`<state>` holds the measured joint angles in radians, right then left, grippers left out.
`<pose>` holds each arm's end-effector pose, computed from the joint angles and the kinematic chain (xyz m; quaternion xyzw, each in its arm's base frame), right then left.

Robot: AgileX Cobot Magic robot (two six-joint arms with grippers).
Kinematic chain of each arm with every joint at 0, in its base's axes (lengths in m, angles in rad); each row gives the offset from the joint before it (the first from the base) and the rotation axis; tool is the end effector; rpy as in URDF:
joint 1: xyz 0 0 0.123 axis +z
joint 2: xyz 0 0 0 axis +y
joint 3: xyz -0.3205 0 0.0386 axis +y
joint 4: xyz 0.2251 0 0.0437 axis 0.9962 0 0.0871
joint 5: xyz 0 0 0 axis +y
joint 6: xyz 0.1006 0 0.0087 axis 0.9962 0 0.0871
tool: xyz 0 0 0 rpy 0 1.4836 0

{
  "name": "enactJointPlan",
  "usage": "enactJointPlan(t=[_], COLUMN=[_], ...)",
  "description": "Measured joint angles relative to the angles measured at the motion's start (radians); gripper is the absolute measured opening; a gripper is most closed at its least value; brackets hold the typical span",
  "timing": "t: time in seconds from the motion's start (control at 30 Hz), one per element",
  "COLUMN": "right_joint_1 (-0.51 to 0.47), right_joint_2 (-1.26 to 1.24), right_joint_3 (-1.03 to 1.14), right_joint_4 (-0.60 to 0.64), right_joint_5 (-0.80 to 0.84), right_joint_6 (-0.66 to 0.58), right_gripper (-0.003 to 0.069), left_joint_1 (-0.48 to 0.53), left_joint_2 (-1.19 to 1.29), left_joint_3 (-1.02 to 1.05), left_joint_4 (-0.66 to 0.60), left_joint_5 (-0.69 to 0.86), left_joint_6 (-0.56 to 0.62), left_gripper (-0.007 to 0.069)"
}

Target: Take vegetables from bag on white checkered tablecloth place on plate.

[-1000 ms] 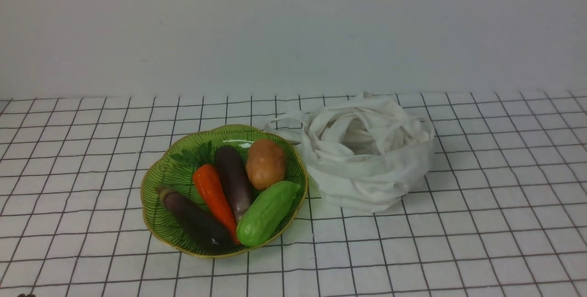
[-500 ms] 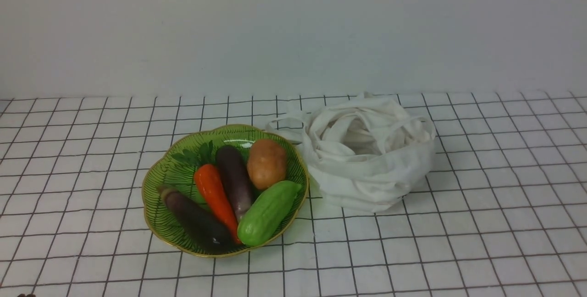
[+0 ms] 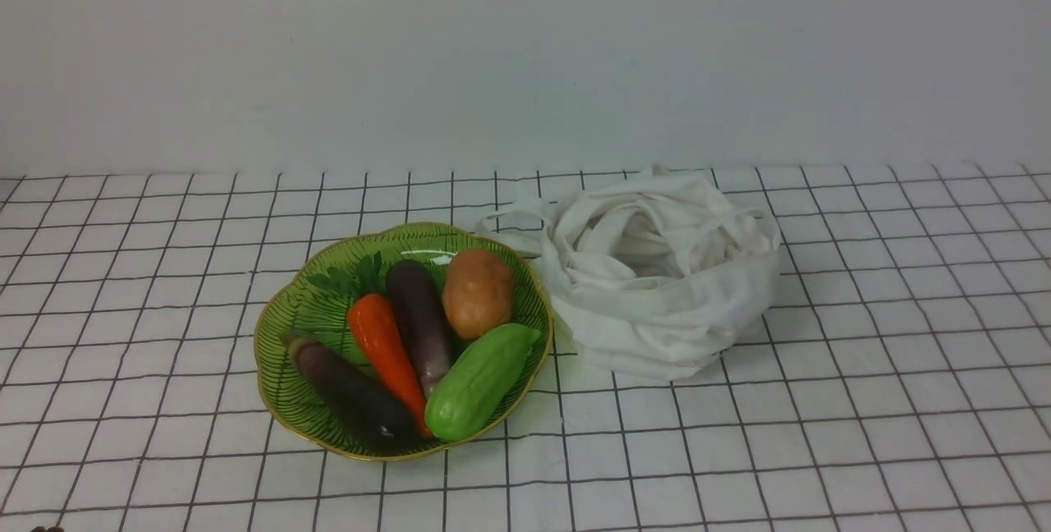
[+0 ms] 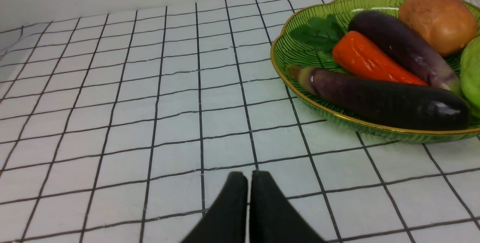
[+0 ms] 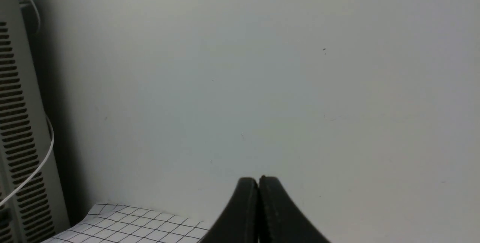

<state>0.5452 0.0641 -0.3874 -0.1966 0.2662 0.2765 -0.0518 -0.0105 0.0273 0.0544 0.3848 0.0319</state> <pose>-0.0128 -0.0138 0.3099 -0.1293 0.6396 0.2194 0.7253 0.0010 0.0020 0.1669 0.0482 0.8075 0.0172 0.5877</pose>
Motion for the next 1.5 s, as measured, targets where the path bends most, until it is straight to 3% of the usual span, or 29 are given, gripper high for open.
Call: enactJointPlan(t=[0.2,0.43,0.53,0.63,0.73,0.9,1.5], right_joint_1=[0.000,-0.016,-0.082,-0.278,-0.400,-0.539,-0.553], right_joint_2=[0.000,-0.011,-0.032,-0.050,-0.051,-0.071,-0.072], right_joint_3=[0.000,0.019,0.051,0.156,0.235,0.400,0.411], right_joint_4=[0.168,0.236,0.236,0.235,0.227,0.217,0.186], right_joint_5=[-0.001,0.021,0.021,0.021,0.022,0.049,0.112], right_joint_6=[-0.213,-0.277,-0.277,-0.277,-0.277,-0.277,-0.277], right_gripper=[-0.0014,-0.0014,-0.0014,-0.0014,-0.0014,-0.0014,-0.0014], left_joint_1=[0.000,0.000,0.000,0.000,0.000,0.000,0.000], left_joint_2=[0.000,0.000,0.000,0.000,0.000,0.000,0.000], left_joint_3=[0.000,0.000,0.000,0.000,0.000,0.000,0.000], left_joint_4=[0.000,0.000,0.000,0.000,0.000,0.000,0.000], left_joint_5=[0.000,0.000,0.000,0.000,0.000,0.000,0.000], left_joint_6=[0.000,0.000,0.000,0.000,0.000,0.000,0.000], left_gripper=[-0.0008,-0.0008,-0.0008,-0.0008,-0.0008,-0.0008,-0.0008])
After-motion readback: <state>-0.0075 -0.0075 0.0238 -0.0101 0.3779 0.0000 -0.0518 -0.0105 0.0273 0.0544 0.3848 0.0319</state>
